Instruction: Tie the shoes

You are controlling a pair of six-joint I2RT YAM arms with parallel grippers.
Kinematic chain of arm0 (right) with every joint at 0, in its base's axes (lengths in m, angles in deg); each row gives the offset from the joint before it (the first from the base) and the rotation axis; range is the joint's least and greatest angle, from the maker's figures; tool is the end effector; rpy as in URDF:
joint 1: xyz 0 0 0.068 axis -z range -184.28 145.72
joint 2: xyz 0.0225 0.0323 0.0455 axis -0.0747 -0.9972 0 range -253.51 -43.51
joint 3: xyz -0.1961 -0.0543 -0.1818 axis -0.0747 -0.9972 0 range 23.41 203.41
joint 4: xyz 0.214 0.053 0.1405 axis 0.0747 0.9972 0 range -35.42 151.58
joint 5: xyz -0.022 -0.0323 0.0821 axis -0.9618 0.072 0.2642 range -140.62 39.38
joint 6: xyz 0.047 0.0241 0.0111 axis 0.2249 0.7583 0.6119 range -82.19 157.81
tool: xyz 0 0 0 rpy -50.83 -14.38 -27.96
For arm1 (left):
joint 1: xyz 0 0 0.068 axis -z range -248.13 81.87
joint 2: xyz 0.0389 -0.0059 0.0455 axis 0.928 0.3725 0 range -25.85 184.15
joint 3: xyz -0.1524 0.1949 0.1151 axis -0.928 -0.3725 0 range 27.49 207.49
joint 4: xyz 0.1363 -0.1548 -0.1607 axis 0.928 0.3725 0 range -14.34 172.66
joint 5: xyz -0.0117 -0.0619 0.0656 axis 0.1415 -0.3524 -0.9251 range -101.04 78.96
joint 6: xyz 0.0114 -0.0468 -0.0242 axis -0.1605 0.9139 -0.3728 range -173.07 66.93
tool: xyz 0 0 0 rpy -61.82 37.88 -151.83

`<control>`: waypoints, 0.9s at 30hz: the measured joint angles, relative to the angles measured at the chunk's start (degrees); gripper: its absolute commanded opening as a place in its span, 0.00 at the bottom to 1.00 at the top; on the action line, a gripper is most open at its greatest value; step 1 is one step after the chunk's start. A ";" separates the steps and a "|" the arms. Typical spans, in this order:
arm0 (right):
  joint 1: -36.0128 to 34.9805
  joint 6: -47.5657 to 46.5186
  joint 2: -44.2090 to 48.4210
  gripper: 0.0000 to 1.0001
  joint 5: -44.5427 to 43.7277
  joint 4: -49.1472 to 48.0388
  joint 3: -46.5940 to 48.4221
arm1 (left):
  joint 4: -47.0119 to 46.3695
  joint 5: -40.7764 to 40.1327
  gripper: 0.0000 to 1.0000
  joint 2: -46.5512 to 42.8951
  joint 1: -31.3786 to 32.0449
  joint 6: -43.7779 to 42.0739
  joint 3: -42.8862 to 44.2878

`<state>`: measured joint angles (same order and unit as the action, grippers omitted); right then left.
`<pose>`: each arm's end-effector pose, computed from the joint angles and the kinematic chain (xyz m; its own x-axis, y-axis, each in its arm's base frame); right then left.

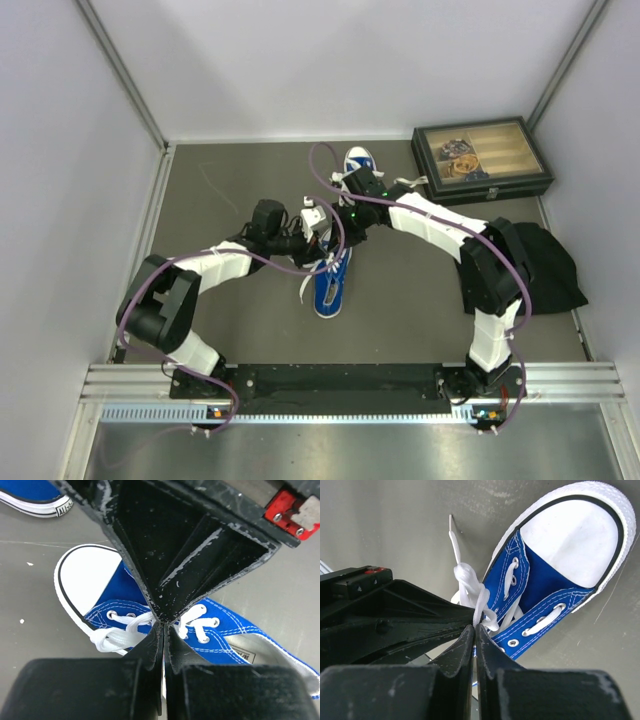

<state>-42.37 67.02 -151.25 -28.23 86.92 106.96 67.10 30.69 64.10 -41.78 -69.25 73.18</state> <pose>0.3123 0.2621 0.2301 -0.9321 -0.1573 -0.3263 -0.3218 0.7731 0.5465 0.2751 -0.1627 0.1909 -0.2749 0.3683 -0.8882 0.9290 0.3397 -0.1467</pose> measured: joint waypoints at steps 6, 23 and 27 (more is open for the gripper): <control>0.07 0.39 0.00 0.17 -0.15 0.11 -0.02 | -4.76 1.03 0.00 0.35 -0.11 4.33 -2.21; 4.66 2.75 6.05 0.28 3.96 -4.20 -7.61 | -20.02 6.36 0.00 4.09 -0.17 13.75 -4.79; 5.77 3.74 8.22 0.25 4.55 -5.73 -9.01 | -21.73 6.93 0.00 4.33 -0.17 14.80 -4.79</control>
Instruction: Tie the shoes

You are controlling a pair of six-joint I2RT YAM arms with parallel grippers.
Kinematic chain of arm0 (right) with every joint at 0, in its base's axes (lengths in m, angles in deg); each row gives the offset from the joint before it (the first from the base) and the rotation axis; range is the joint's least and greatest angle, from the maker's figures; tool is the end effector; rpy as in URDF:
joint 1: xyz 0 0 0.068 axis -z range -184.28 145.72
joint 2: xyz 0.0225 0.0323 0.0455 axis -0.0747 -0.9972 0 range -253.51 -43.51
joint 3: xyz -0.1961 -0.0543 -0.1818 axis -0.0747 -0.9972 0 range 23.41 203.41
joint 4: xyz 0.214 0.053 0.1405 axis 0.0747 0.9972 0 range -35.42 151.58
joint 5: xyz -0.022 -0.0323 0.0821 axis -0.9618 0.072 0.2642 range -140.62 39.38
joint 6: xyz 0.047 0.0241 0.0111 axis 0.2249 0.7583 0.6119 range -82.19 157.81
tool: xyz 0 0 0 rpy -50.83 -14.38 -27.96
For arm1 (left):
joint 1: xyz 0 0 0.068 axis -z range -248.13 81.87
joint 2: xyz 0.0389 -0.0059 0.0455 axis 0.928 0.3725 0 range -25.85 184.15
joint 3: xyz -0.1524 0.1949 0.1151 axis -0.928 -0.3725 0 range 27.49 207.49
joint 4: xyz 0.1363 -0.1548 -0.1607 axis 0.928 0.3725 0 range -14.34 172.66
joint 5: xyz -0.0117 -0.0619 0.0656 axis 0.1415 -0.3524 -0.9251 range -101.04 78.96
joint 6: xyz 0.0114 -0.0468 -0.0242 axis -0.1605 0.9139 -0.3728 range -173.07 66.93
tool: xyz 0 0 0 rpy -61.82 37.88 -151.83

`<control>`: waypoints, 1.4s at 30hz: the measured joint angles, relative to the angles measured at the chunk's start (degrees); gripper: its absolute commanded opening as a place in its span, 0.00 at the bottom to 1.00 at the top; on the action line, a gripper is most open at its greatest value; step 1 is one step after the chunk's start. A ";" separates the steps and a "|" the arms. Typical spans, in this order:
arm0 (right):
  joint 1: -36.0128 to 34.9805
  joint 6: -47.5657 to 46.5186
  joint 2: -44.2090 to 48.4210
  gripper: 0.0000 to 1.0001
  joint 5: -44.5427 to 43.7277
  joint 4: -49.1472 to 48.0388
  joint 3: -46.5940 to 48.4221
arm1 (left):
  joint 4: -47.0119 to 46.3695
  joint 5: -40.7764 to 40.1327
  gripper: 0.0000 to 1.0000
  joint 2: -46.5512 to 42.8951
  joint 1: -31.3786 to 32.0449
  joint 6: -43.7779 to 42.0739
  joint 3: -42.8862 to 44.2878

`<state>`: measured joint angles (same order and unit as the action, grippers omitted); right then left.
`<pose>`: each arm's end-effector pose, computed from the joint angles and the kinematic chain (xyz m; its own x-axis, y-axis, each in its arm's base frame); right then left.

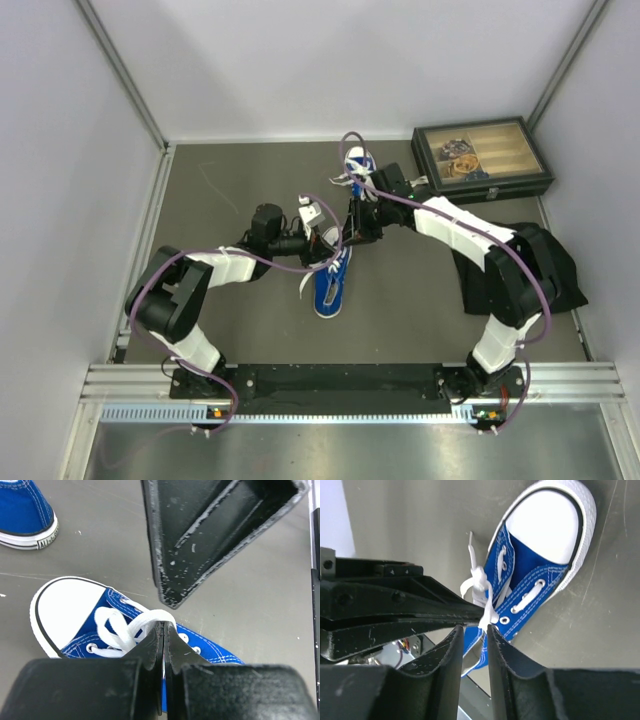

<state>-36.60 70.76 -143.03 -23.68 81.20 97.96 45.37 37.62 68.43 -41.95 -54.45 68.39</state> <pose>0.3098 0.2151 0.2420 -0.9443 -0.0236 -0.3283 -0.2394 0.7337 0.6359 0.2786 -0.1668 0.1778 -0.3299 0.1799 -0.9267 0.9194 0.2839 -0.2722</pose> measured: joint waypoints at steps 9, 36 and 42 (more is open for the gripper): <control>0.24 2.45 -2.01 0.17 1.53 -1.55 -0.39 | -0.76 0.70 0.00 0.00 -0.28 0.44 -0.09; 2.23 9.86 -1.62 0.20 4.74 -12.50 -11.19 | 0.83 1.95 0.00 0.02 -1.25 -1.16 -0.26; 2.23 10.82 -1.62 0.21 6.86 -15.28 -11.17 | 2.67 2.97 0.00 0.02 -1.36 -2.67 -0.31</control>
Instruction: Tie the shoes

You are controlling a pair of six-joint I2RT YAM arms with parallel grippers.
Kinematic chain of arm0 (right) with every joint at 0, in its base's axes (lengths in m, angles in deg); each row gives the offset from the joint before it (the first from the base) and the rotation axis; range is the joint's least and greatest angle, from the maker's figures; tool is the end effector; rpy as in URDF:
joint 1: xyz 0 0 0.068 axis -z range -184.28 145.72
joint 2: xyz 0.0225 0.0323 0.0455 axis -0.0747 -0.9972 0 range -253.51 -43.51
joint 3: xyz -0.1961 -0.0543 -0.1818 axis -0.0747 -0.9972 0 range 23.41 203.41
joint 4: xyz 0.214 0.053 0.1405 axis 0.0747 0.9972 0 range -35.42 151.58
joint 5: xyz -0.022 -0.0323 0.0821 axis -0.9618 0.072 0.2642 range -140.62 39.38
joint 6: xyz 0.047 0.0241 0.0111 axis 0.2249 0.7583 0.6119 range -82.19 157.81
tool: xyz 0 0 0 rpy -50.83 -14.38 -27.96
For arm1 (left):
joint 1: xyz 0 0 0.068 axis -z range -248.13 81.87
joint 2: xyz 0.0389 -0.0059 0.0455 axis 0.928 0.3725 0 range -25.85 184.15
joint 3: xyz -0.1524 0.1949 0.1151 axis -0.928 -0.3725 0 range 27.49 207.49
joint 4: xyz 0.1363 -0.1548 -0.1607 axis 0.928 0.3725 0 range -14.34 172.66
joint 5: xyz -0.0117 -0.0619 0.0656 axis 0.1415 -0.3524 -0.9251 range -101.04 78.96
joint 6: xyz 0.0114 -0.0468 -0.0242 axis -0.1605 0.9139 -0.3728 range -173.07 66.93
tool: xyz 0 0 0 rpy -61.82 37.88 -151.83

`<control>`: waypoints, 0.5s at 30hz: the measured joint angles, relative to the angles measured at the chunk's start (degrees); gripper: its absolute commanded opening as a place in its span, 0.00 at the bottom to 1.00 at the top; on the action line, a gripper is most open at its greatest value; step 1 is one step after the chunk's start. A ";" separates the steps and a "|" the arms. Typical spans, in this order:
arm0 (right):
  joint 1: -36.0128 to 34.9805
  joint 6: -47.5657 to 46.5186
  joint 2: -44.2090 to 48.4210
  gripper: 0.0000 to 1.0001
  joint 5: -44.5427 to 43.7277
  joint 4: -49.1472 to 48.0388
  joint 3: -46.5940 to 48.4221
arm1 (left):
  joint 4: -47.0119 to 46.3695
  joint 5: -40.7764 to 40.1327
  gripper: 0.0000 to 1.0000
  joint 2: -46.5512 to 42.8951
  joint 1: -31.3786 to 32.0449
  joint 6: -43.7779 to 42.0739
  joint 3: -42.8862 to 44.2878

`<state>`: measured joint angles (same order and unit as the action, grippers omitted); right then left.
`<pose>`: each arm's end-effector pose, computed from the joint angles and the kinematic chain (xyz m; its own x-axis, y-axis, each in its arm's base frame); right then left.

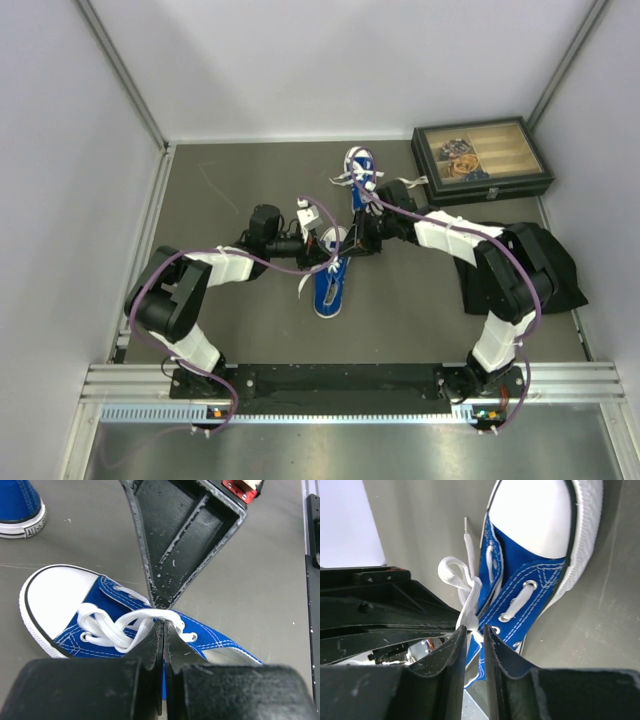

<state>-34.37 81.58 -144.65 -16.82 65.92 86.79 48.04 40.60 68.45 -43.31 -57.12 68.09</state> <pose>0.3095 0.2023 0.1916 -0.9785 0.0974 -0.1820 -0.0761 0.6494 0.7566 0.2782 -0.1595 0.1727 -0.3344 0.2030 -0.9203 0.9257 0.2540 -0.2804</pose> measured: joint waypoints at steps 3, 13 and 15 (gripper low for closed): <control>0.00 0.07 -0.02 0.21 0.79 -0.61 0.04 | 0.35 0.90 0.00 0.00 -0.04 -0.48 -0.17; -0.15 0.39 -0.74 0.23 1.81 -0.74 0.92 | -2.71 4.09 0.00 1.22 -0.04 1.18 -0.35; -0.15 0.42 -0.76 0.23 1.97 -0.63 0.94 | -3.23 4.39 0.00 1.22 -0.04 1.42 -0.35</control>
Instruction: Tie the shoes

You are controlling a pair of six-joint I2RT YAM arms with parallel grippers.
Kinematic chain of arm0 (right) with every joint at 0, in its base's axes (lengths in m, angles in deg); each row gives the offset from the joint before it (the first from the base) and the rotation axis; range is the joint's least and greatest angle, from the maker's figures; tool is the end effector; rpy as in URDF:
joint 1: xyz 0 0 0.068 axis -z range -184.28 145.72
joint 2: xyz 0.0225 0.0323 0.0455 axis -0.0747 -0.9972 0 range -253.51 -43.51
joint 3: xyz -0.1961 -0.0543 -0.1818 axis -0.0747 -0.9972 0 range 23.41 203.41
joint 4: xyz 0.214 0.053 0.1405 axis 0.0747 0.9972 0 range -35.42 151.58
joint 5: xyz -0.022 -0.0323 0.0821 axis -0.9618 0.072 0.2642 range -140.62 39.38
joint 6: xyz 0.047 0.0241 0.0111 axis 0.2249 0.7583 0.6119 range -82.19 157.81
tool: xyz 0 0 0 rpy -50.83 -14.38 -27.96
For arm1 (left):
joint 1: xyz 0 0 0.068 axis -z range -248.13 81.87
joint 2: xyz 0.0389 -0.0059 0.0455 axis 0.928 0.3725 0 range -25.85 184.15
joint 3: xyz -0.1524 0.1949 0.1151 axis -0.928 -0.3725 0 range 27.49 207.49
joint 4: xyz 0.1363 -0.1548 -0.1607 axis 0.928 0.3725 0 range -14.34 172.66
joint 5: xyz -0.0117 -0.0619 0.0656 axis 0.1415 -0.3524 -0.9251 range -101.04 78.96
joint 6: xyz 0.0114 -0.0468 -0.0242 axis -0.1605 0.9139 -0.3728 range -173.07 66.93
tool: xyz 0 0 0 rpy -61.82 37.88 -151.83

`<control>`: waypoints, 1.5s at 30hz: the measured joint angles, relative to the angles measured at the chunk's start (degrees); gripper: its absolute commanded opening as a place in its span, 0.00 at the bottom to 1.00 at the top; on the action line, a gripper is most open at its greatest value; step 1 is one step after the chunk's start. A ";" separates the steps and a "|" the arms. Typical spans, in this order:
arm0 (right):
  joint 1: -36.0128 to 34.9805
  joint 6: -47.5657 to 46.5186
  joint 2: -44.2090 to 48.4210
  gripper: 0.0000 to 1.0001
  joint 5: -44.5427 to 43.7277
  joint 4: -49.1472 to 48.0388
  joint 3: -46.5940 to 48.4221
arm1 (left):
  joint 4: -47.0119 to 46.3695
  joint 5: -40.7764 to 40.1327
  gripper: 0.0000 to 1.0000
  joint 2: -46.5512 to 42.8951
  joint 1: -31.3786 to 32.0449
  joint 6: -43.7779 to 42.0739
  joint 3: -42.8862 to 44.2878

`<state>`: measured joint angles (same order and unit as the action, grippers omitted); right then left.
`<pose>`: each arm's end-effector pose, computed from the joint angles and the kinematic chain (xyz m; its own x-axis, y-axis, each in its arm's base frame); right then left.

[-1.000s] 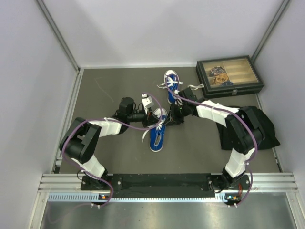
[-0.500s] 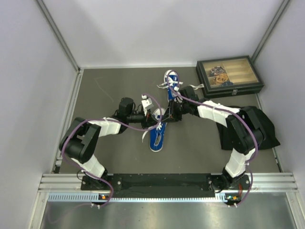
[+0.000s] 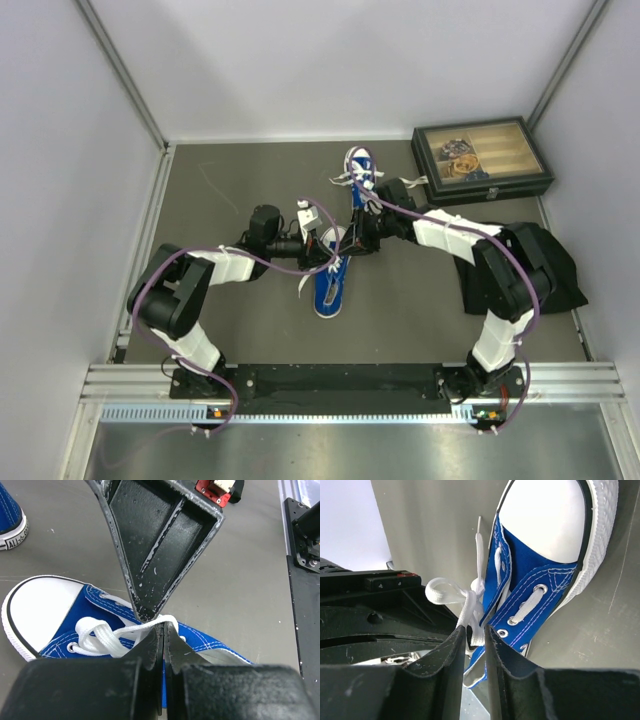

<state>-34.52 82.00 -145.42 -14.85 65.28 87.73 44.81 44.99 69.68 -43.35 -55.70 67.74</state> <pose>0.3123 0.2062 0.1931 -0.9815 0.0825 -0.1730 -0.0844 0.6242 0.7767 0.2779 -0.1608 0.1703 -0.3329 0.1819 -0.9253 0.9360 0.1827 -0.3008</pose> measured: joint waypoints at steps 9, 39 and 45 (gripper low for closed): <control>0.04 2.47 -1.68 0.23 2.12 -0.44 0.37 | -0.48 0.11 0.00 0.00 -0.26 0.81 -0.31; 1.01 8.85 -1.88 0.25 7.17 -1.90 -2.67 | -5.49 -1.57 0.00 2.10 -1.51 3.45 -0.83; 0.85 9.29 -1.88 0.26 7.08 -2.03 -2.67 | -6.49 -1.46 0.00 2.14 -1.51 4.37 -0.83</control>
<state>-33.67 91.28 -147.30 -7.77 63.25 85.06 38.31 43.52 71.82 -44.86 -51.33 66.91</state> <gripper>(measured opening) 0.250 0.009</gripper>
